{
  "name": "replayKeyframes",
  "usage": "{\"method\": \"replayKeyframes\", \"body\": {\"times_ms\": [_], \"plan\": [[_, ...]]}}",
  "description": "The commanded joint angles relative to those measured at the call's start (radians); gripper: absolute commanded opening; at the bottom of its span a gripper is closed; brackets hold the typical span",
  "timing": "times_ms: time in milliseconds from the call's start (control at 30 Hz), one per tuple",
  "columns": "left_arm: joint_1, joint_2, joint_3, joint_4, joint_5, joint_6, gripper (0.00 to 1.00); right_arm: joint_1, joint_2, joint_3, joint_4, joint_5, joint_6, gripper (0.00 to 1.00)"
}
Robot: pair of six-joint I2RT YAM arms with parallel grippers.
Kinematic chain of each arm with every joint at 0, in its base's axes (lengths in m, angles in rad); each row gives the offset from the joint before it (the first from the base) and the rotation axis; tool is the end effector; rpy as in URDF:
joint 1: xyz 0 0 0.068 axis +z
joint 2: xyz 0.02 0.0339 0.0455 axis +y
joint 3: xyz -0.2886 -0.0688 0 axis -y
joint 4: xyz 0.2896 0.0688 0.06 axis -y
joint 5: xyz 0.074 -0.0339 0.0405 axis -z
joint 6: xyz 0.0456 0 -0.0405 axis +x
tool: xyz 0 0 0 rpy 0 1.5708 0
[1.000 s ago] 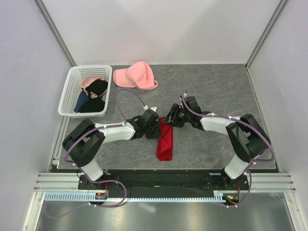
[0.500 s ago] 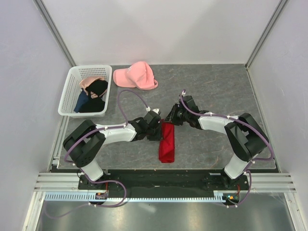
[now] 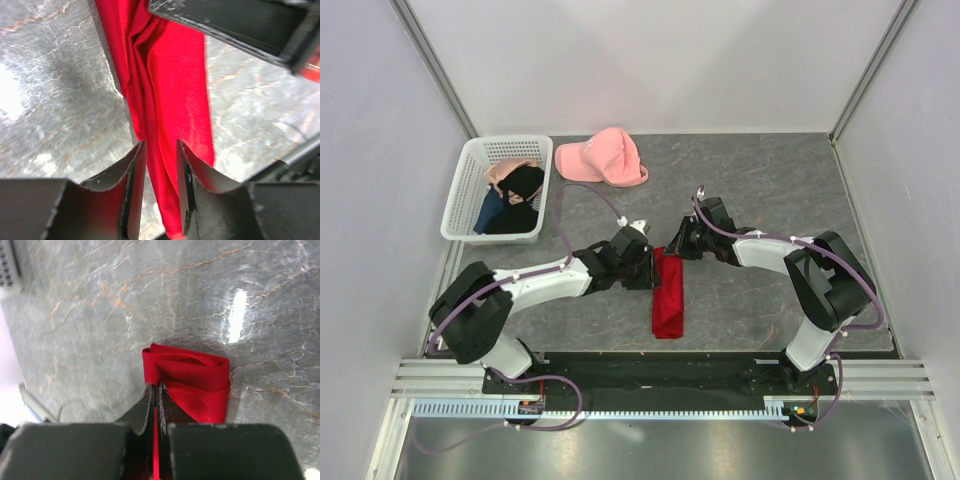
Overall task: Fold the napkin into a case and place the utensils inside
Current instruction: Stuff the top corner of the smaller-rectangle-folded napkin into the folded napkin.
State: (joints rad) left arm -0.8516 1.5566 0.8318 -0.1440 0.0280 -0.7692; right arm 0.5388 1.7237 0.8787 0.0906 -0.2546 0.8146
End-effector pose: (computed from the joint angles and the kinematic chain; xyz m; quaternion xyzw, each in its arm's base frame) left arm 0.2294 -0.2639 0.1637 0.0435 0.9379 -0.2582 0.2274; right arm 0.3264 0.2085 0.1410 0.0752 0.9087 0.3374 0.2340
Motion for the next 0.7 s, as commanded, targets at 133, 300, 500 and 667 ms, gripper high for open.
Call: {"method": "replayKeyframes", "body": {"times_ms": [133,300,500,667], "plan": [[0.072,-0.090,0.084,-0.063,-0.051,0.057,0.31,-0.100,-0.068,0.023,-0.057,-0.244,-0.153,0.00],[0.074,0.014,0.173,-0.036,-0.138,0.159,0.26,-0.145,-0.062,0.026,-0.087,-0.359,-0.202,0.00],[0.072,0.095,0.207,-0.029,-0.100,0.121,0.21,-0.157,-0.041,0.031,-0.089,-0.410,-0.210,0.00],[0.072,0.115,0.152,-0.017,-0.062,0.071,0.17,-0.158,-0.032,0.039,-0.086,-0.414,-0.203,0.00]]}}
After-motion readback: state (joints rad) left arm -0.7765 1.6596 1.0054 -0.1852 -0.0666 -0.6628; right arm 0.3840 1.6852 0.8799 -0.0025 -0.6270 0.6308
